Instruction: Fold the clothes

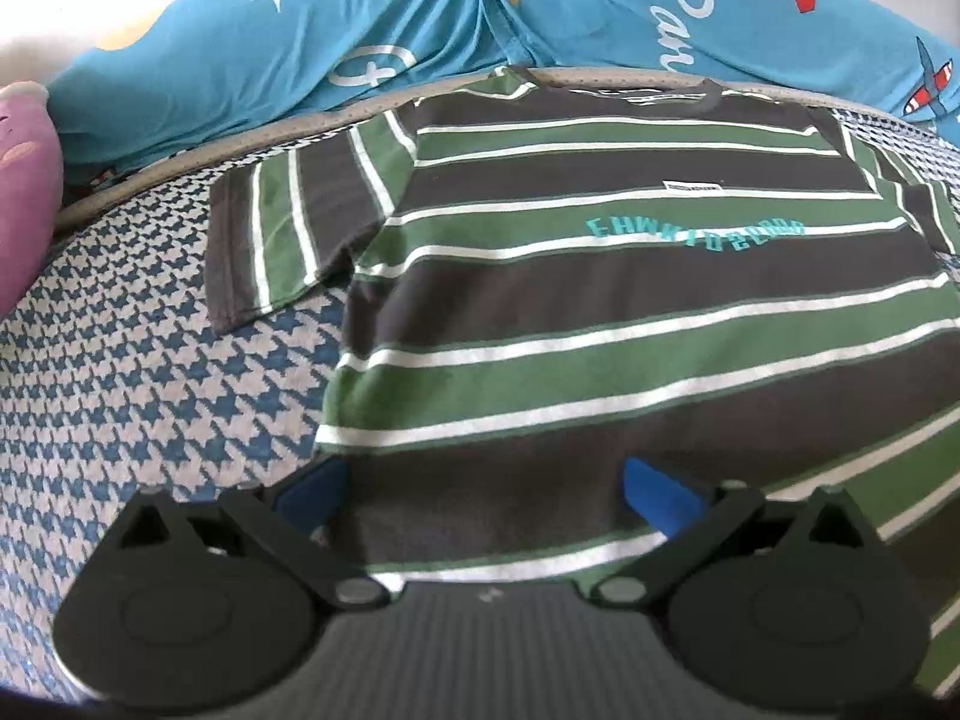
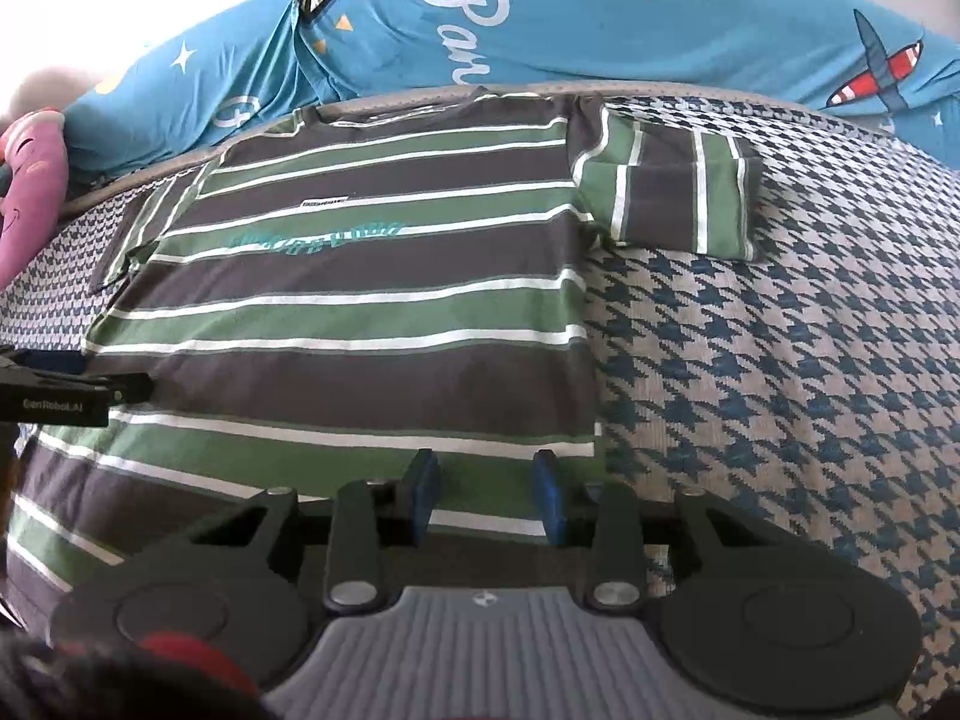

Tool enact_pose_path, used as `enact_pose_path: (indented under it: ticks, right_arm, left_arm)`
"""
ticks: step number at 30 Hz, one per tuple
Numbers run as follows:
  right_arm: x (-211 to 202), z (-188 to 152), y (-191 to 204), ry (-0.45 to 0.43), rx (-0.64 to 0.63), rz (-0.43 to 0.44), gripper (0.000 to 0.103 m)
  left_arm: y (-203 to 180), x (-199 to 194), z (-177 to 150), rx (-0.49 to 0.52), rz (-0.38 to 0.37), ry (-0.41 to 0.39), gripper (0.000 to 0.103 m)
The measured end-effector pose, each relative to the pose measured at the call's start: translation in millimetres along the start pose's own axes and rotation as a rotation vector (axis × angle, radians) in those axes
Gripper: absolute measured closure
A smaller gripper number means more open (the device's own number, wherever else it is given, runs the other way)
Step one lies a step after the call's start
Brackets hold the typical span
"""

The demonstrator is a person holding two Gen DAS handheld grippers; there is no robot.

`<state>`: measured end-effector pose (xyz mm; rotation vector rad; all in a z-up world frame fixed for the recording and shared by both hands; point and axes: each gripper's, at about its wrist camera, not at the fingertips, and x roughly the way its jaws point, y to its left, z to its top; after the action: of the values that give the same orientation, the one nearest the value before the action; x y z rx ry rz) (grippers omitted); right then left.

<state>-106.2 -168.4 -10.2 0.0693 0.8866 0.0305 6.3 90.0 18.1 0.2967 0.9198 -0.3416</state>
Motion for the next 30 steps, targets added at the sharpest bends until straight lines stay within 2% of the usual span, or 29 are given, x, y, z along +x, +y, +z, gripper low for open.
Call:
enact_pose_path:
  ticks: [2, 5, 16, 20, 22, 24, 28, 30]
  right_arm:
    - [1, -1, 1, -0.001, -0.014, -0.005, 0.067]
    - [0, -1, 1, -0.002, -0.020, -0.006, 0.066]
    - [-3, -4, 1, -0.020, -0.012, -0.002, 0.061]
    - [-4, -6, -1, -0.044, 0.016, 0.035, 0.048]
    - [-5, -5, 0, -0.041, 0.019, 0.044, 0.044]
    - [-6, -3, 1, -0.018, 0.027, 0.058, 0.031]
    - [-8, 4, 8, 0.009, -0.030, 0.054, 0.029]
    - [-8, 8, 4, 0.007, 0.004, 0.061, 0.029]
  left_arm:
    - [5, 1, 0, -0.016, 0.020, 0.004, 0.000]
    - [18, 3, 0, -0.081, 0.005, 0.024, 0.000]
    - [28, -2, -7, -0.087, 0.011, 0.018, 0.000]
    - [27, -4, -5, -0.100, 0.022, 0.016, 0.000]
    - [25, -8, -3, -0.105, 0.037, 0.003, 0.000]
    - [22, -14, 0, -0.093, 0.039, -0.027, 0.000]
    - [15, -18, 7, -0.084, 0.026, -0.046, 0.000]
    - [12, -16, 10, -0.083, 0.015, -0.044, 0.000]
